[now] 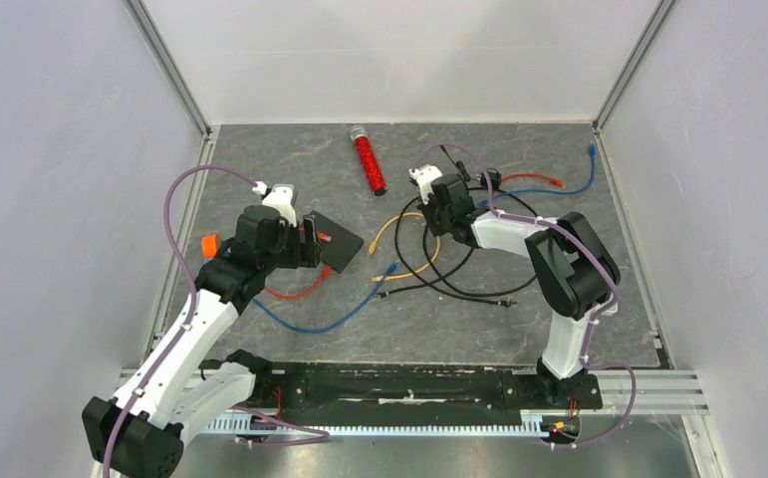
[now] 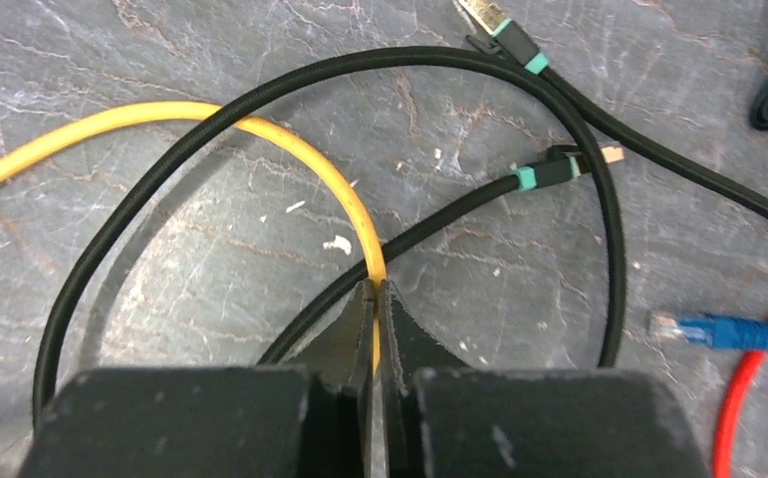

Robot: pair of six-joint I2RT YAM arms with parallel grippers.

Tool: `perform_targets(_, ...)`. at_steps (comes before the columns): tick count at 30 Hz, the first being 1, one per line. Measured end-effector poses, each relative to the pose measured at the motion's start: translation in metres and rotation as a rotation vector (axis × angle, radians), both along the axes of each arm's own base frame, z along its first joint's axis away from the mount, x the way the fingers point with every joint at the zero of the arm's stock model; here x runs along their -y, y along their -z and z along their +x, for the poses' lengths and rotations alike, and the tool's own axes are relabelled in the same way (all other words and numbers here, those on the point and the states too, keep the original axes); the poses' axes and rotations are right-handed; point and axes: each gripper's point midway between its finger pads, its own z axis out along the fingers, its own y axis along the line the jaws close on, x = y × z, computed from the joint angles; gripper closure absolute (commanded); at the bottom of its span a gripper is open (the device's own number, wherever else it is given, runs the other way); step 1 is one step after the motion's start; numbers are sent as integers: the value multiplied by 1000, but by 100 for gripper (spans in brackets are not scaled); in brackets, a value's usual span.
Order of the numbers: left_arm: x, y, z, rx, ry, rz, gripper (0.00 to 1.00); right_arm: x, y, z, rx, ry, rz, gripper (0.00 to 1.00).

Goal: Insert the plug into the switch port
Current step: Pick up the connector from the center of the board.

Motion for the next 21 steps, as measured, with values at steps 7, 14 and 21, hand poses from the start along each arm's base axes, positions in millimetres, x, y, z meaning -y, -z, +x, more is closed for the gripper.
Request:
perform_targets(7,1,-3,1,14,4,-9,20,14,-57,-6,37,43,-14,100)
perform_targets(14,4,-8,0,28,18,-25,21,36,-103,-20,81,87,-46,100)
perform_targets(21,5,-10,-1,32,23,-30,21,51,-103,-31,55,117,-93,82)
